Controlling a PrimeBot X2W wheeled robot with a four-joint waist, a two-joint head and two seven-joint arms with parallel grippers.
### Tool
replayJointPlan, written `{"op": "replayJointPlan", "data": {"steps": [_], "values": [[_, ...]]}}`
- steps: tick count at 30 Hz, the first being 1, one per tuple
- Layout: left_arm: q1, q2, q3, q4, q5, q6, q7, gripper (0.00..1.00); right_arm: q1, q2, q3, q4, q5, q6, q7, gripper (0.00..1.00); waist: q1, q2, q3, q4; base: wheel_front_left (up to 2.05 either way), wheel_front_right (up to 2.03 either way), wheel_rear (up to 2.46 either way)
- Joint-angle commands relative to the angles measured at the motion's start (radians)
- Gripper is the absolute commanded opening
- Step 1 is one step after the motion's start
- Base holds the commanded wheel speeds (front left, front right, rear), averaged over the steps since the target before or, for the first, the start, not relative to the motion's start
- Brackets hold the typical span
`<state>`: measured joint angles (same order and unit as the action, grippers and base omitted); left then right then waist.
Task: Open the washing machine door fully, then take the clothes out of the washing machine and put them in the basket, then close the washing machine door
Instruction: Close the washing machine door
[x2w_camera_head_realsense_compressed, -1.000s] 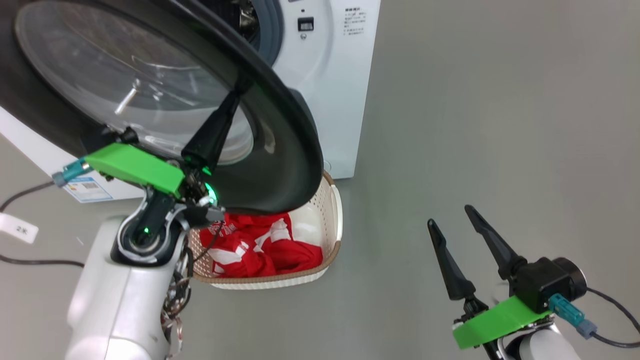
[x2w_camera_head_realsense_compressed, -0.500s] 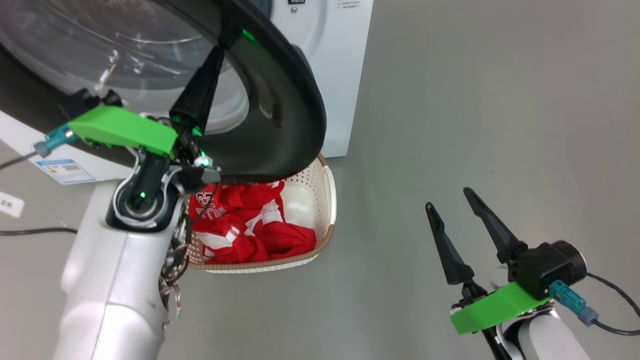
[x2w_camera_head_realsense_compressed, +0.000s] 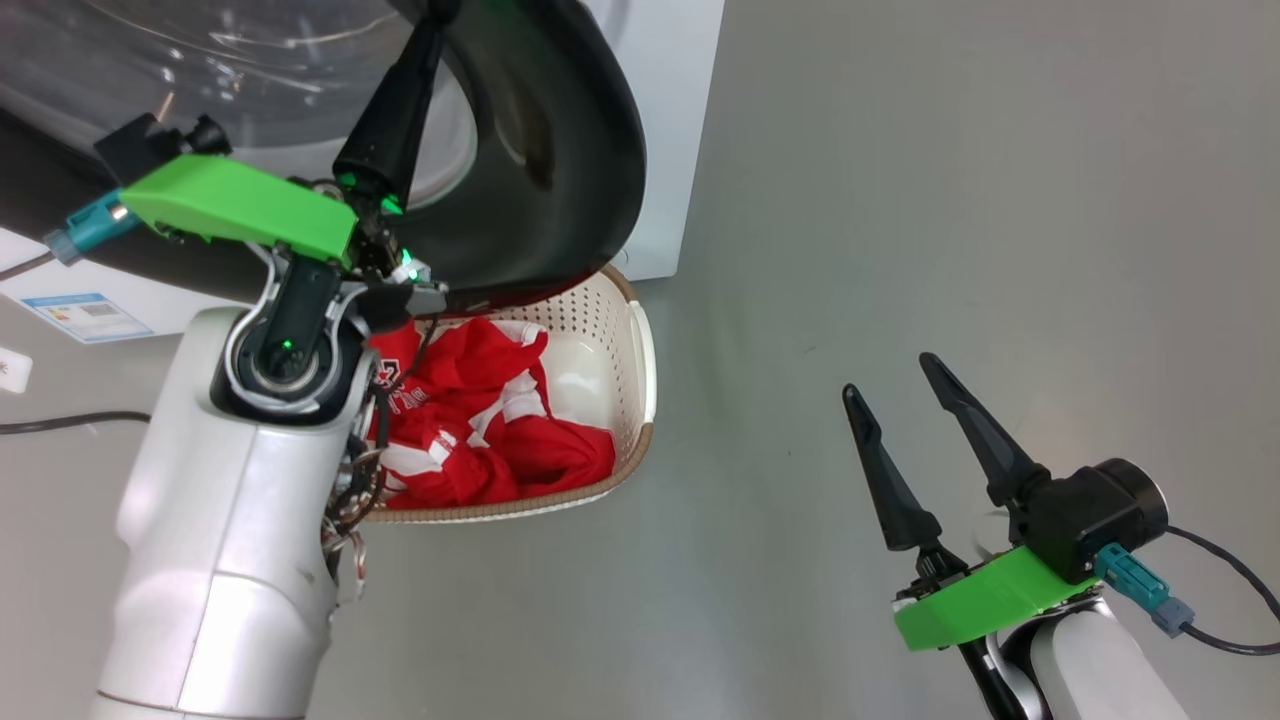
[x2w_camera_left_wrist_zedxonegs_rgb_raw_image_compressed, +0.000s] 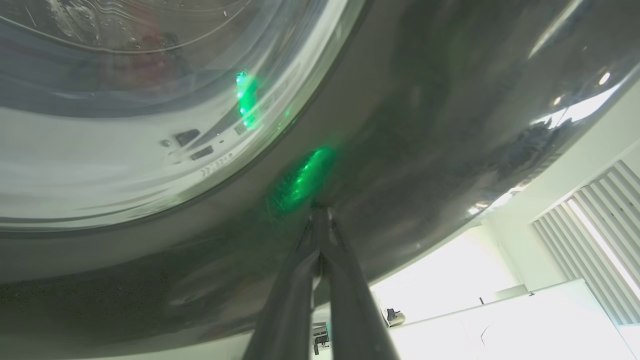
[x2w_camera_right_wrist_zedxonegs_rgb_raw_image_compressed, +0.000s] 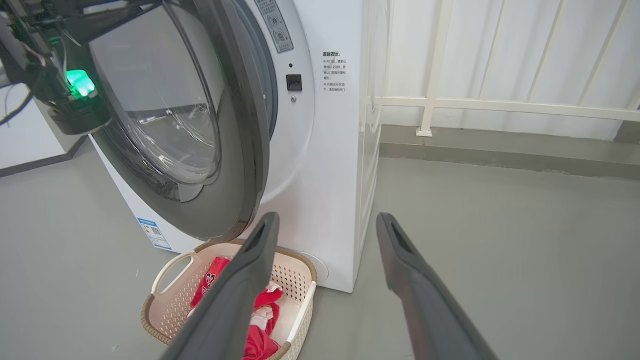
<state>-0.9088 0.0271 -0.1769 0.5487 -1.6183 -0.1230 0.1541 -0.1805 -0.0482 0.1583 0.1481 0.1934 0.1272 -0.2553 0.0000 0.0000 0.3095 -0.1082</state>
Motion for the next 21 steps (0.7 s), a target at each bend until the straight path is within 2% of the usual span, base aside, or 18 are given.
{"op": "replayJointPlan", "data": {"steps": [1,11,15,20,21], "values": [[-0.037,0.023,0.014,-0.033,0.005,-0.008,-0.01,0.0,-0.023,-0.002,0.025,-0.025,0.005,0.003,-0.006,1.0,0.0,0.0,0.009,-0.004,0.0,0.0,0.0],[0.002,0.023,0.019,-0.029,-0.019,-0.008,-0.008,0.0,-0.034,-0.002,0.02,-0.009,0.014,0.003,-0.006,1.0,0.0,0.0,-0.003,-0.005,0.0,0.0,0.0],[0.055,0.023,0.016,-0.046,-0.041,-0.008,-0.002,0.0,-0.024,-0.002,0.007,0.011,0.113,0.003,-0.006,1.0,0.0,0.0,-0.031,0.009,0.0,0.0,0.0],[0.131,0.023,0.003,-0.081,-0.025,-0.008,-0.023,0.59,-0.031,-0.002,-0.005,0.039,0.17,0.003,-0.006,1.0,0.0,0.0,-0.069,0.031,0.0,0.0,0.0],[0.147,0.023,0.003,-0.087,-0.02,-0.008,-0.029,0.92,-0.034,-0.002,-0.007,0.043,0.171,0.003,-0.006,1.0,0.0,0.0,-0.077,0.035,0.0,0.0,0.0]]}}
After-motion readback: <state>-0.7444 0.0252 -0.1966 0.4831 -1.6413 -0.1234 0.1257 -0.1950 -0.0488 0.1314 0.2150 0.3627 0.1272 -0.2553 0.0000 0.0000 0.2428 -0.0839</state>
